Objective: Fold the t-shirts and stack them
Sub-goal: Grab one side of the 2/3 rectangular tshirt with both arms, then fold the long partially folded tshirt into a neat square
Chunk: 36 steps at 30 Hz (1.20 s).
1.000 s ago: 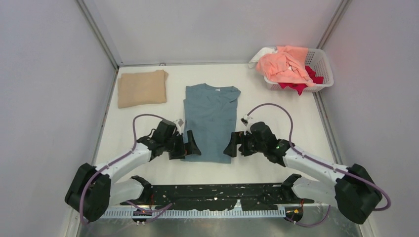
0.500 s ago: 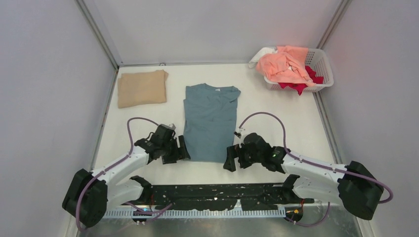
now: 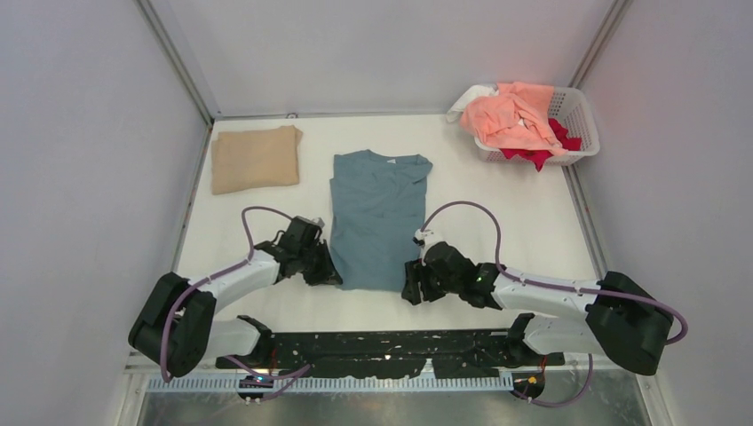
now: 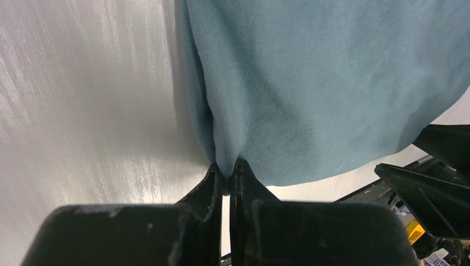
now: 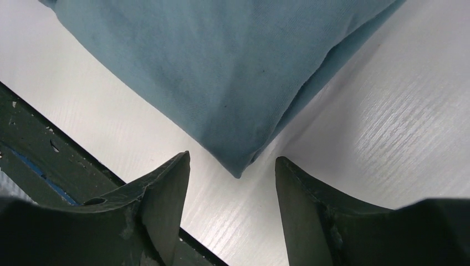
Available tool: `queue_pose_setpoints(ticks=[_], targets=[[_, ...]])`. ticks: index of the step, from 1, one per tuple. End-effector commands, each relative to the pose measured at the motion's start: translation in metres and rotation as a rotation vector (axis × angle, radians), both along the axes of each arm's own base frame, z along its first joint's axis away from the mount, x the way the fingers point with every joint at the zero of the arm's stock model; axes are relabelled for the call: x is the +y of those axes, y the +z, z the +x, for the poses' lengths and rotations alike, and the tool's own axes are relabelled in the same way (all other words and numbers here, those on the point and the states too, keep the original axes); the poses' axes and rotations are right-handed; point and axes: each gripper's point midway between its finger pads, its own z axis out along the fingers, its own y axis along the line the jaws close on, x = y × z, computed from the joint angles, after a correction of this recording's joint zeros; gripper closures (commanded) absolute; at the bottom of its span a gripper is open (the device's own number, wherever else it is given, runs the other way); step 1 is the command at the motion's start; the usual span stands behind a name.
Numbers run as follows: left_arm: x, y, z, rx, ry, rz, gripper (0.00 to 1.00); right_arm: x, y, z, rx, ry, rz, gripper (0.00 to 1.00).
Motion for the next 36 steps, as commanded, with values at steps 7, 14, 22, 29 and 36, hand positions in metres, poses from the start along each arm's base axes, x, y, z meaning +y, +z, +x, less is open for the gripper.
queue_pose_setpoints(ticks=[7, 14, 22, 29, 36], targets=[[0.019, -0.018, -0.023, 0.034, -0.005, 0.063, 1.00, 0.012, 0.003, 0.001, -0.003, 0.015, 0.010, 0.80], [0.018, 0.012, -0.036, -0.064, -0.042, -0.017, 1.00, 0.023, 0.054, -0.016, -0.040, 0.105, 0.174, 0.94], [0.012, 0.108, -0.047, -0.379, -0.108, -0.219, 1.00, 0.029, 0.145, -0.071, -0.027, 0.364, 0.443, 0.94], [0.004, 0.156, -0.034, -0.473, -0.099, -0.274, 1.00, 0.015, 0.191, -0.061, -0.173, 0.356, 0.497, 0.94], [-0.004, 0.187, 0.019, -0.545, -0.040, -0.188, 1.00, -0.012, 0.186, -0.002, -0.177, 0.155, 0.466, 0.94]])
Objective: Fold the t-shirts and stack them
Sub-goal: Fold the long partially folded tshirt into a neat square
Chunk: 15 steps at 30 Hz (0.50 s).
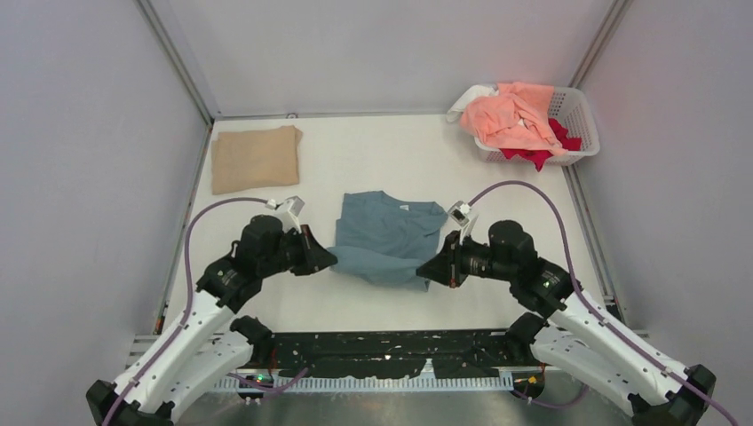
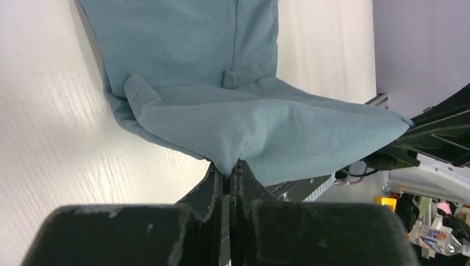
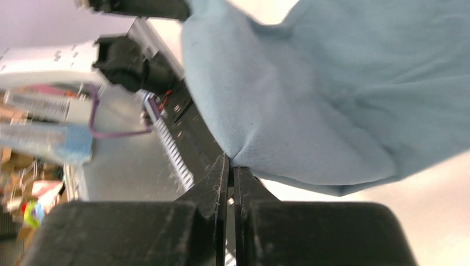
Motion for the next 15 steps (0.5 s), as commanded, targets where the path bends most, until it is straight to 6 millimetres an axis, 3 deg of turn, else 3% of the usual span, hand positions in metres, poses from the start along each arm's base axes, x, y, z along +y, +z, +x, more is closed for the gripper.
queue_pose_setpoints(ticks=[1, 8, 14, 15], targets=[[-0.006, 0.035, 0.041, -0.120, 0.043, 0.037, 1.00, -0.012, 0.009, 0.030, 0.002, -0.060, 0.008, 0.94], [-0.024, 0.043, 0.103, -0.074, 0.042, 0.074, 1.00, -0.036, 0.007, 0.097, 0.008, -0.241, 0.010, 0.94], [-0.040, 0.039, 0.151, -0.036, -0.007, 0.033, 1.00, -0.053, 0.000, 0.142, 0.019, -0.358, 0.010, 0.94], [-0.044, 0.031, 0.160, -0.010, -0.015, 0.047, 1.00, -0.057, -0.003, 0.151, 0.029, -0.378, 0.008, 0.94]])
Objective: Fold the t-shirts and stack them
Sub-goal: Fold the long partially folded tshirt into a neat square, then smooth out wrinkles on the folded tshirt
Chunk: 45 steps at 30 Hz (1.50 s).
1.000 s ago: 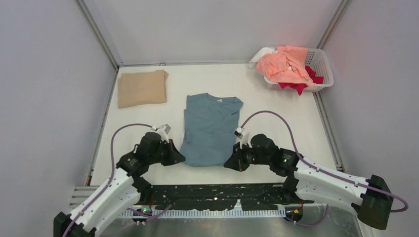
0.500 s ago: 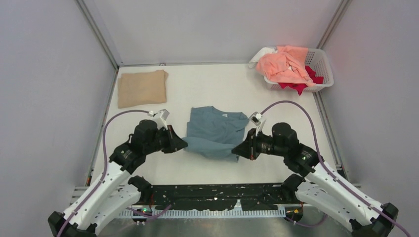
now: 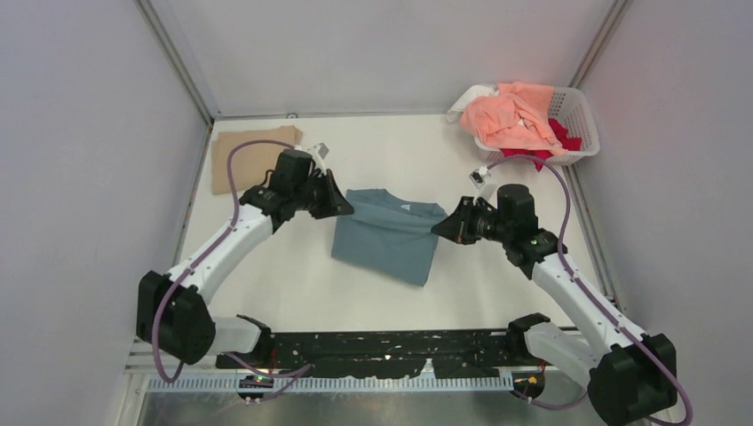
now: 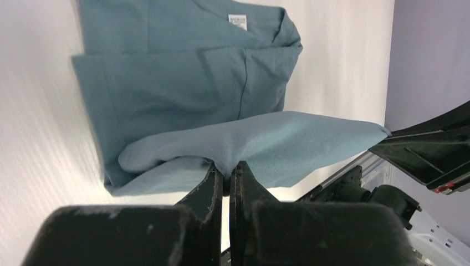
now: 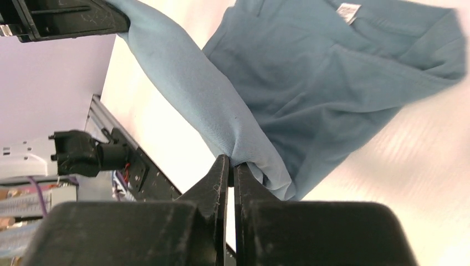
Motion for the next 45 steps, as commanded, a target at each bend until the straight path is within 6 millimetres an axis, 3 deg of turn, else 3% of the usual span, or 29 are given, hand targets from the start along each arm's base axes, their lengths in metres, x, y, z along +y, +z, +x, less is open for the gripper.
queue_pose_setpoints(ticks=[1, 7, 12, 19, 22, 23, 24, 25, 26, 28, 29, 30, 31, 32, 35, 38, 42, 45], targets=[[-0.015, 0.017, 0.048, -0.071, -0.046, -0.023, 1.00, -0.007, 0.024, 0.037, -0.102, -0.057, 0.028, 0.94], [-0.034, -0.005, 0.089, 0.031, -0.080, -0.028, 1.00, -0.024, 0.006, 0.075, -0.064, -0.126, -0.005, 0.94], [-0.030, -0.033, 0.115, 0.083, -0.035, 0.023, 1.00, -0.030, -0.010, 0.107, -0.038, -0.172, -0.025, 0.94], [-0.029, -0.061, 0.133, 0.151, -0.014, 0.065, 1.00, -0.029, -0.033, 0.144, 0.006, -0.203, 0.005, 0.94], [-0.024, -0.071, 0.137, 0.174, 0.006, 0.088, 1.00, -0.026, -0.046, 0.150, 0.050, -0.197, 0.019, 0.88], [-0.022, -0.073, 0.137, 0.183, 0.011, 0.094, 0.95, -0.027, -0.054, 0.152, 0.069, -0.204, 0.016, 0.85], [-0.022, -0.074, 0.138, 0.185, 0.011, 0.090, 0.75, -0.028, -0.055, 0.156, 0.073, -0.218, 0.015, 0.82], [-0.022, -0.073, 0.139, 0.179, 0.013, 0.085, 0.53, -0.030, -0.059, 0.160, 0.083, -0.229, 0.014, 0.71], [-0.022, -0.072, 0.141, 0.173, 0.015, 0.082, 0.41, -0.032, -0.059, 0.166, 0.079, -0.247, 0.009, 0.65], [-0.023, -0.064, 0.143, 0.158, 0.007, 0.077, 0.29, -0.035, -0.051, 0.174, 0.061, -0.264, 0.001, 0.45], [-0.023, -0.058, 0.144, 0.146, 0.012, 0.076, 0.26, -0.036, -0.051, 0.173, 0.070, -0.266, -0.009, 0.28], [-0.023, -0.051, 0.145, 0.128, 0.016, 0.071, 0.25, -0.036, -0.044, 0.176, 0.056, -0.269, -0.010, 0.20], [-0.025, -0.043, 0.146, 0.106, 0.015, 0.056, 0.09, -0.036, -0.041, 0.174, 0.057, -0.268, -0.013, 0.01], [-0.028, -0.033, 0.145, 0.074, 0.003, 0.032, 0.01, -0.034, -0.036, 0.171, 0.042, -0.267, -0.017, 0.02], [-0.048, -0.013, 0.142, 0.024, -0.065, -0.050, 0.00, -0.027, -0.026, 0.162, 0.004, -0.255, -0.047, 0.05], [-0.071, -0.011, 0.133, 0.043, -0.151, -0.105, 0.00, -0.009, -0.012, 0.151, -0.044, -0.213, -0.032, 0.05], [-0.086, -0.035, 0.115, 0.138, -0.196, -0.130, 0.00, 0.012, -0.011, 0.145, -0.026, -0.196, 0.091, 0.05], [-0.085, -0.062, 0.092, 0.219, -0.201, -0.122, 0.00, 0.021, -0.031, 0.147, 0.027, -0.180, 0.136, 0.05]])
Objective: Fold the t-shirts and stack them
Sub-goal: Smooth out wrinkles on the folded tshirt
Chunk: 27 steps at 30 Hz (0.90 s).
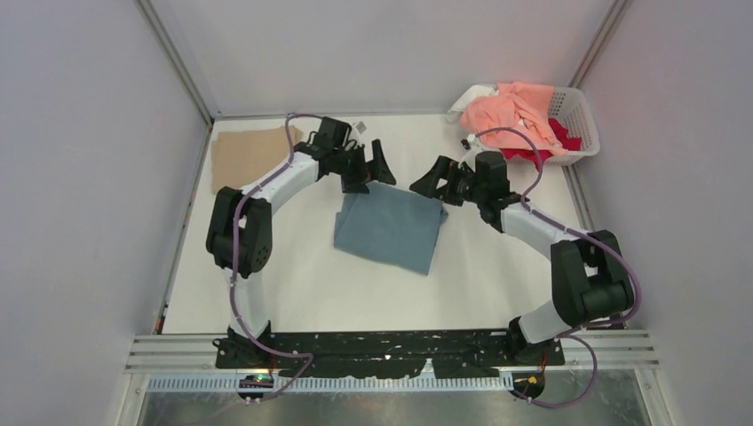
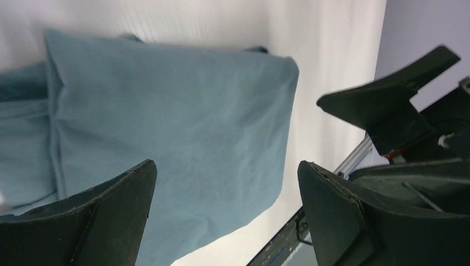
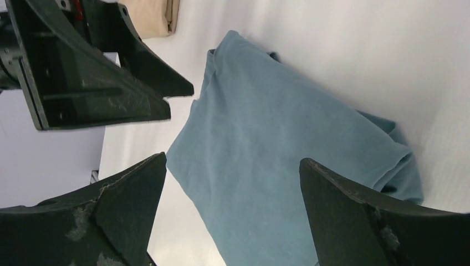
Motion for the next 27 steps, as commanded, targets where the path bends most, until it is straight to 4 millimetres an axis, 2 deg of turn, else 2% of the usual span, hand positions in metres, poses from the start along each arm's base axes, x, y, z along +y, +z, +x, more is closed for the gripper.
queue_pose_setpoints(ticks=[1, 5, 8, 11, 14, 16, 19, 21, 22, 23, 24, 25, 26, 27], targets=[[-0.007, -0.029, -0.036, 0.104, -0.049, -0.037, 0.00, 0.010, -0.010, 0.010, 0.023, -0.010, 0.095, 0.05], [0.013, -0.074, -0.081, 0.209, -0.004, 0.012, 0.00, 0.010, -0.054, 0.027, 0.113, -0.039, 0.040, 0.05], [0.034, -0.100, -0.110, 0.235, 0.046, 0.061, 0.00, 0.004, -0.084, 0.029, 0.173, -0.053, -0.040, 0.05], [0.052, -0.118, -0.132, 0.258, 0.076, 0.120, 0.00, -0.001, -0.108, 0.026, 0.229, -0.071, -0.083, 0.05], [0.055, -0.123, -0.151, 0.259, 0.076, 0.119, 0.00, 0.000, -0.114, 0.023, 0.239, -0.050, -0.120, 0.05], [0.052, -0.116, -0.153, 0.223, 0.069, 0.106, 0.00, 0.006, -0.105, 0.024, 0.205, -0.018, -0.143, 0.05], [0.050, -0.081, -0.137, 0.088, 0.066, 0.110, 0.00, 0.018, -0.068, 0.033, 0.109, 0.027, -0.181, 0.05], [0.061, -0.053, -0.123, -0.010, 0.100, 0.165, 0.00, 0.019, -0.033, 0.040, 0.036, 0.020, -0.224, 0.05], [0.070, -0.033, -0.114, -0.082, 0.137, 0.197, 0.01, 0.019, -0.004, 0.045, -0.035, -0.007, -0.239, 0.05], [0.078, -0.019, -0.110, -0.128, 0.175, 0.222, 0.00, 0.015, 0.008, 0.043, -0.068, -0.018, -0.269, 0.05], [0.088, -0.007, -0.105, -0.176, 0.218, 0.248, 0.00, 0.008, 0.036, 0.042, -0.140, -0.066, -0.289, 0.05], [0.100, 0.002, -0.103, -0.210, 0.269, 0.280, 0.00, -0.002, 0.048, 0.042, -0.174, -0.110, -0.326, 0.05], [0.114, 0.007, -0.100, -0.234, 0.328, 0.327, 0.00, -0.010, 0.072, 0.031, -0.229, -0.141, -0.319, 0.05], [0.125, 0.010, -0.101, -0.246, 0.363, 0.358, 0.00, -0.023, 0.081, 0.031, -0.256, -0.209, -0.338, 0.05]])
